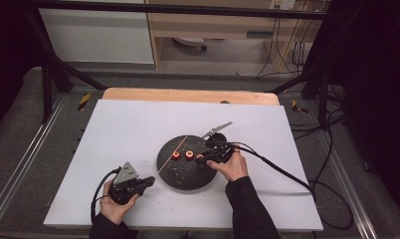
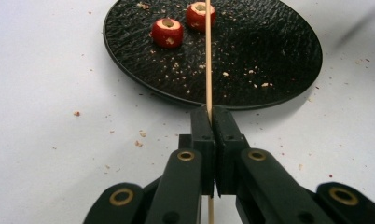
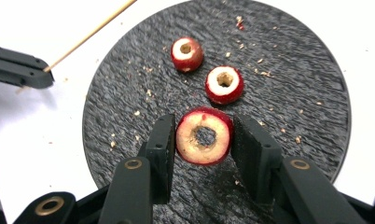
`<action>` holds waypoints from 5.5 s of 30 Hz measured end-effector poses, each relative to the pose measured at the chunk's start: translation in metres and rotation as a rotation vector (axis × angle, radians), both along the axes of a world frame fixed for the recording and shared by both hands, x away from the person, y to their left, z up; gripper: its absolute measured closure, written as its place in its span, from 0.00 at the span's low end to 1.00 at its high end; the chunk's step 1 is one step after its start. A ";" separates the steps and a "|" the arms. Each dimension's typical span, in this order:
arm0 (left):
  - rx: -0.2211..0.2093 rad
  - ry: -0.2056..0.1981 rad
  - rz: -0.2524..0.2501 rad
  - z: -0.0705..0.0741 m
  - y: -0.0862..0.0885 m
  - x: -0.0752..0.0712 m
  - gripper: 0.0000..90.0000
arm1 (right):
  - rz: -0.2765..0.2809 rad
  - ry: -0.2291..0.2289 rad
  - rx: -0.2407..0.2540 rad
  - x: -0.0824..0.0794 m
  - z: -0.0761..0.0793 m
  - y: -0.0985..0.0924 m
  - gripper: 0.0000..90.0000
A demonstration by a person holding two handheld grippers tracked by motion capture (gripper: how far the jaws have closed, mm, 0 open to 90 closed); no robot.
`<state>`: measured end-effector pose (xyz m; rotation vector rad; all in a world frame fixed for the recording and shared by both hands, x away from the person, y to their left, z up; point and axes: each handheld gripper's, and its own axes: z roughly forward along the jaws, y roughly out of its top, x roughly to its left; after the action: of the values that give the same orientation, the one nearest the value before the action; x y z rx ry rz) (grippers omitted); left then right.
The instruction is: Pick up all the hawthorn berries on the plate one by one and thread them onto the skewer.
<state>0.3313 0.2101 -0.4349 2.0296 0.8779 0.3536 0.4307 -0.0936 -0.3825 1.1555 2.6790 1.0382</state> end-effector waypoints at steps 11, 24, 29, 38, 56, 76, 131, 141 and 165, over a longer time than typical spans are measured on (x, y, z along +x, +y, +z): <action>-0.011 -0.015 0.013 0.000 -0.003 -0.002 0.98 | -0.132 -0.051 0.210 -0.017 -0.008 -0.024 0.68; -0.018 -0.030 0.012 -0.001 -0.008 -0.005 0.98 | -0.269 -0.090 0.482 -0.029 -0.025 -0.031 0.68; -0.023 -0.050 0.016 -0.001 -0.009 -0.007 0.98 | -0.318 -0.101 0.550 -0.031 -0.030 -0.032 0.68; -0.031 -0.050 0.019 -0.002 -0.010 -0.008 0.98 | -0.385 -0.156 0.639 -0.032 -0.035 -0.030 0.69; -0.065 -0.049 0.014 -0.003 -0.015 -0.010 0.98 | -0.456 -0.277 0.841 -0.022 -0.025 -0.033 0.69; -0.115 -0.036 -0.002 -0.004 -0.037 -0.012 0.98 | -0.507 -0.330 0.994 -0.014 -0.029 -0.028 0.69; -0.180 -0.037 0.071 0.005 -0.070 -0.018 0.98 | -0.457 -0.341 1.013 -0.028 -0.041 -0.020 0.69; -0.188 -0.045 0.061 0.023 -0.084 0.002 0.98 | -0.429 -0.323 1.003 -0.037 -0.042 -0.019 0.69; -0.173 -0.071 0.033 0.038 -0.107 0.034 0.98 | -0.342 -0.243 0.889 -0.048 -0.047 -0.019 0.69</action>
<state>0.3651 0.1032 -0.3973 1.8344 0.8689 0.3530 0.3823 -0.1122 -0.4297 1.3721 1.7278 2.1908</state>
